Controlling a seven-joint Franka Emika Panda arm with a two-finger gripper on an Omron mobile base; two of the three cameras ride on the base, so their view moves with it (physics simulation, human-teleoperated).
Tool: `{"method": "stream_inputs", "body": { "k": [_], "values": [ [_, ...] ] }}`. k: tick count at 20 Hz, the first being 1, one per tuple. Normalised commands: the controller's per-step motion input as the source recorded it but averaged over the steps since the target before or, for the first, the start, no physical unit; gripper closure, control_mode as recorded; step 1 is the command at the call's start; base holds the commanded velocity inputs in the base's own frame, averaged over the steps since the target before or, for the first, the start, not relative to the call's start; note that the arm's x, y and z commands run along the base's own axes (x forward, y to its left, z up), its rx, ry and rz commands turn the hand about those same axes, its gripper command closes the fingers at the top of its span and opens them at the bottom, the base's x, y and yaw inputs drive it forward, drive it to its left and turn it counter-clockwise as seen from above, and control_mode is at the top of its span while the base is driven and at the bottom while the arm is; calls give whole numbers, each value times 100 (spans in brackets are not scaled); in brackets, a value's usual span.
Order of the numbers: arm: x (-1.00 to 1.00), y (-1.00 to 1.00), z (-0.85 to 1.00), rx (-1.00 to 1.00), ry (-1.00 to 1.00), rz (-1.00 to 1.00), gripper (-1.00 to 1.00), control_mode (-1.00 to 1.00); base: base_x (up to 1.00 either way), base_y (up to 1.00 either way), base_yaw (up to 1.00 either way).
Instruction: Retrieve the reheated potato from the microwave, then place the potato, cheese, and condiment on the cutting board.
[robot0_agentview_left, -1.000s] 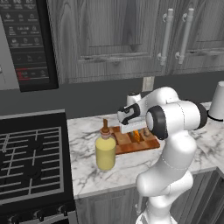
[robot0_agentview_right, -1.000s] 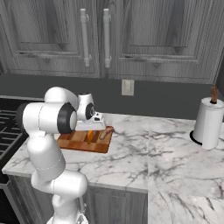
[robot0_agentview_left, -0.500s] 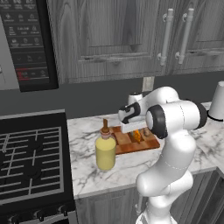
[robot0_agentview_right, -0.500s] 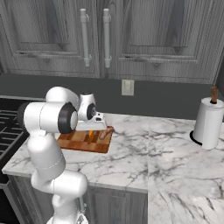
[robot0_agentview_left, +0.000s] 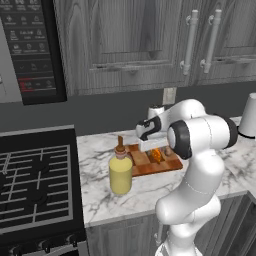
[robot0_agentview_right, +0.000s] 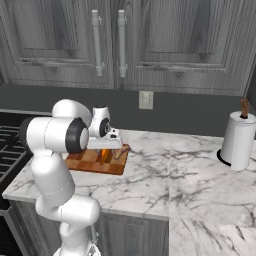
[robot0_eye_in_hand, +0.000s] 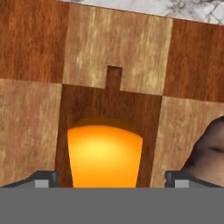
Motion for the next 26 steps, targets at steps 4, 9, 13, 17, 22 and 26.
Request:
{"method": "stream_inputs", "body": {
  "k": [4,9,13,17,22,26],
  "values": [
    [-5,0,26,3,0,0,-100,-100,0,0,0],
    [-6,0,44,0,0,0,-100,-100,0,0,0],
    [-38,0,33,0,-6,0,-100,-100,0,0,0],
    [-56,0,22,2,-10,4,-100,-100,0,0,0],
    [-61,0,21,7,-11,12,-100,-100,0,0,0],
    [-46,0,29,14,-1,18,-100,-100,0,0,0]
  ]
}}
